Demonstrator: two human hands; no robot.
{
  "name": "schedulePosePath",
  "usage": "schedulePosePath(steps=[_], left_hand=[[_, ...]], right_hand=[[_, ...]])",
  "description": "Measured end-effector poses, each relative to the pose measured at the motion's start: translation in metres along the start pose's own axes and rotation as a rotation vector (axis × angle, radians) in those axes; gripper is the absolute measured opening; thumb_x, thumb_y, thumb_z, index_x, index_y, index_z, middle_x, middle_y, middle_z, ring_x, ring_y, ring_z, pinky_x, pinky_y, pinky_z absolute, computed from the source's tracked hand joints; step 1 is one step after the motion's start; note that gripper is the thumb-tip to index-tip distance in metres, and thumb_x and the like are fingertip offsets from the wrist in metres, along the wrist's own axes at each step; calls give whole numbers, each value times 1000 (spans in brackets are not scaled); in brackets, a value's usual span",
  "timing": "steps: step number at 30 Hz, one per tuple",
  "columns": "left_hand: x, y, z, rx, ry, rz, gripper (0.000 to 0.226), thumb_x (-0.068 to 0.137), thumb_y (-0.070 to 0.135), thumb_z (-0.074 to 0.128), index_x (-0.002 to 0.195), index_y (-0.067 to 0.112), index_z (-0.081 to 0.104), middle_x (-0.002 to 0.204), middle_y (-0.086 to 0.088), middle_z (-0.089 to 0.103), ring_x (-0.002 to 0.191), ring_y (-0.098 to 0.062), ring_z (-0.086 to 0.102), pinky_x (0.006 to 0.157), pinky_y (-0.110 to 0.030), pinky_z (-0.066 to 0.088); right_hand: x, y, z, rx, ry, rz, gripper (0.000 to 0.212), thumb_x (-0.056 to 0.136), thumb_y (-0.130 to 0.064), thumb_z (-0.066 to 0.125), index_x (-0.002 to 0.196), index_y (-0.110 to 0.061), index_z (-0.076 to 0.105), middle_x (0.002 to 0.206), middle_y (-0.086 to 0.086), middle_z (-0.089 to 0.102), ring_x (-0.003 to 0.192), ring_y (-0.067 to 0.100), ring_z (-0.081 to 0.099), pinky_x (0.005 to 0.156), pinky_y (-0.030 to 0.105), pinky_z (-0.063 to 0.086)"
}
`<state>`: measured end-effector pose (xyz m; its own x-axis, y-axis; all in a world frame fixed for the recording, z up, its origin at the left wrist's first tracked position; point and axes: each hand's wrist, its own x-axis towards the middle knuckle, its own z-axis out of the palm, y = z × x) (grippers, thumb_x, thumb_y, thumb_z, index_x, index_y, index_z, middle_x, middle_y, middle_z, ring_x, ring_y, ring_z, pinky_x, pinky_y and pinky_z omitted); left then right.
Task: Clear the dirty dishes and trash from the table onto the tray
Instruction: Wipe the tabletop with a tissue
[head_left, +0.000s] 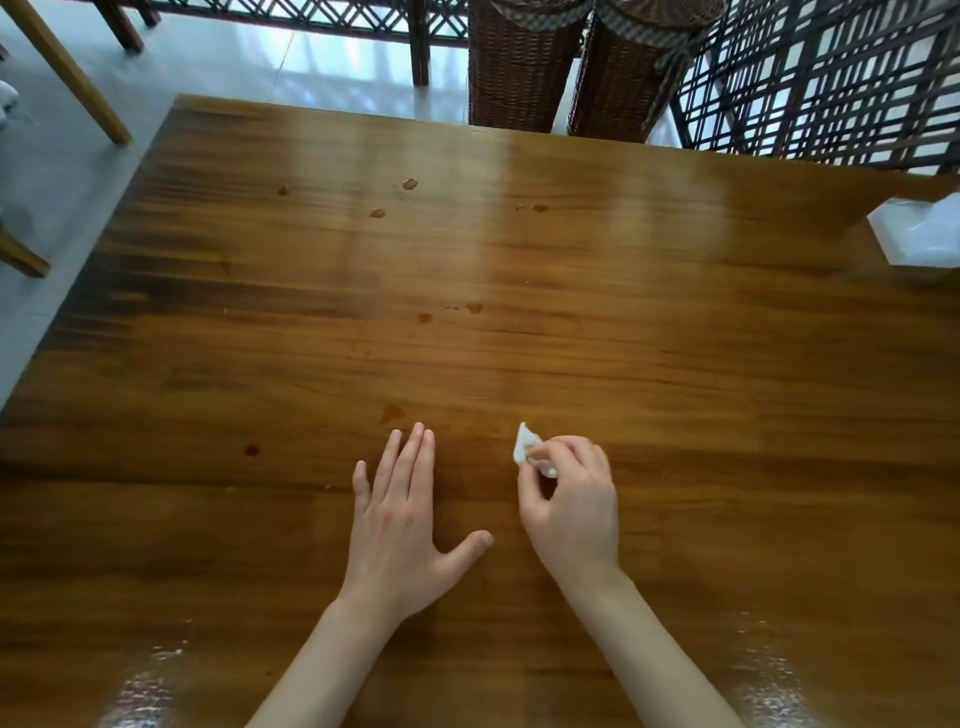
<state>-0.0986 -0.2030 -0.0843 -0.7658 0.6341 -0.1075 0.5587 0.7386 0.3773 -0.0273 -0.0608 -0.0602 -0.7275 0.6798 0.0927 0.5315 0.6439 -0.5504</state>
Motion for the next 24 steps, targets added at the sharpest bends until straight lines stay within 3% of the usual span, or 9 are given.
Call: schedulePosePath(steps=[3, 7, 11, 15, 19, 24], left_hand=[[4, -4, -4, -8, 15, -3, 103, 71, 78, 40, 150, 16, 17, 156, -2, 21, 143, -16, 4, 113, -45, 1], [5, -12, -8, -15, 30, -20, 103, 71, 78, 41, 149, 15, 19, 155, -3, 23, 143, -17, 6, 113, -47, 3], [4, -20, -10, -17, 27, -42, 103, 70, 78, 41, 149, 16, 18, 156, -2, 22, 143, -16, 4, 113, -47, 2], [5, -24, -12, -44, 32, -60, 103, 70, 79, 40, 150, 18, 16, 156, -1, 19, 143, -15, 2, 113, -46, 0], [5, -28, -16, -70, 47, -64, 102, 70, 77, 43, 149, 18, 16, 156, -1, 20, 143, -16, 4, 114, -47, 2], [7, -42, -24, -55, 61, -80, 103, 71, 79, 39, 149, 18, 13, 157, -1, 17, 144, -16, 2, 114, -46, -1]], right_hand=[[-3, -6, 7, -22, 22, 65, 7, 82, -16, 70, 82, -10, 72, 86, 0, 60, 82, 9, 51, 61, 6, 34], [-4, -9, 15, 5, -3, 113, 7, 84, -15, 68, 78, -13, 65, 81, -4, 58, 80, 11, 55, 61, 8, 36], [-2, -8, 17, 27, 3, 171, 19, 81, -23, 72, 95, -16, 63, 86, -7, 59, 87, 11, 55, 69, 16, 42], [-1, -9, 23, 15, 29, 185, 16, 83, -17, 70, 97, -10, 71, 90, -2, 64, 89, 13, 58, 69, 11, 35], [11, -17, 29, -26, 30, 91, 18, 83, -5, 67, 101, -6, 71, 91, 5, 70, 87, 21, 63, 74, 22, 44], [57, -34, 42, -28, 18, 72, 9, 86, -13, 65, 94, -11, 69, 87, 2, 69, 85, 18, 61, 74, 28, 46]])
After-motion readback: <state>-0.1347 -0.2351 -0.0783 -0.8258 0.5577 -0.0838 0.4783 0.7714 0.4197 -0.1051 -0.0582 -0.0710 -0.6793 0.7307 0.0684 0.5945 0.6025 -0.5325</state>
